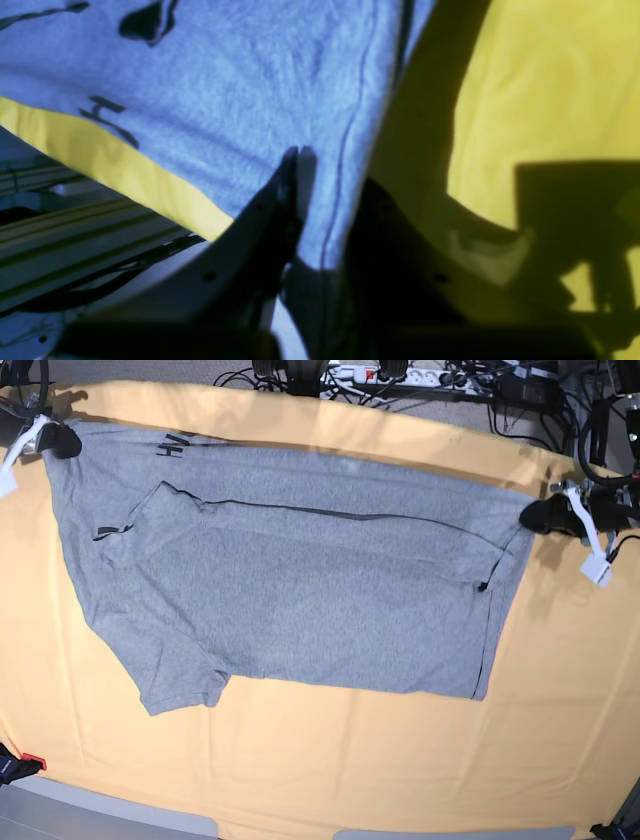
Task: Layout the t-shirt on the table in an organized manner, then fold the t-shirt properly
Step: 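Pull both held edges apart to straighten the shirt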
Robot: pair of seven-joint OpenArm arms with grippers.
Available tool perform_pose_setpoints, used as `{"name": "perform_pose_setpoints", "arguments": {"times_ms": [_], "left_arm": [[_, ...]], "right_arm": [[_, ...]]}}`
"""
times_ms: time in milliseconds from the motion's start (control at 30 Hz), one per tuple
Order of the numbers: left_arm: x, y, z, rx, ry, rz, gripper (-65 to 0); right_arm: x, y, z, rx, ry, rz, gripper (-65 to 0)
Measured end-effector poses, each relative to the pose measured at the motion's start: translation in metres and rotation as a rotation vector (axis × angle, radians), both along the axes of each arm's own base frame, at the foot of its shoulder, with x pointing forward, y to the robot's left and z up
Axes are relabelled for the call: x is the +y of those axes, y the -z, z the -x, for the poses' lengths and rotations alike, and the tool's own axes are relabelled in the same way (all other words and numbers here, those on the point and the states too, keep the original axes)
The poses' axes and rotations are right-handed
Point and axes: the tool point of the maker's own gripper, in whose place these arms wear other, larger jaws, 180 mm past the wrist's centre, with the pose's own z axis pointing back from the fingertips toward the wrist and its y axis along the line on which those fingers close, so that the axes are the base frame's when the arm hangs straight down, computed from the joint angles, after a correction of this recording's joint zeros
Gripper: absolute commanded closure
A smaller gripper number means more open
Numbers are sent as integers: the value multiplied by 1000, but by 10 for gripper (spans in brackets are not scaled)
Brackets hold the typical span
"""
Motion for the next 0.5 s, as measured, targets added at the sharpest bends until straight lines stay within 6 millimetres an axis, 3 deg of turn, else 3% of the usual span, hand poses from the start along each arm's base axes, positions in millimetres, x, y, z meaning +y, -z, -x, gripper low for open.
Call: {"name": "perform_pose_setpoints", "arguments": {"times_ms": [233,500], "left_arm": [[3,13,29,88,12,-6,0],[7,12,33,96,27,-20,0]], "right_arm": [[0,6,19,53,0,-2,0],[1,9,34,92,1,-6,0]]}}
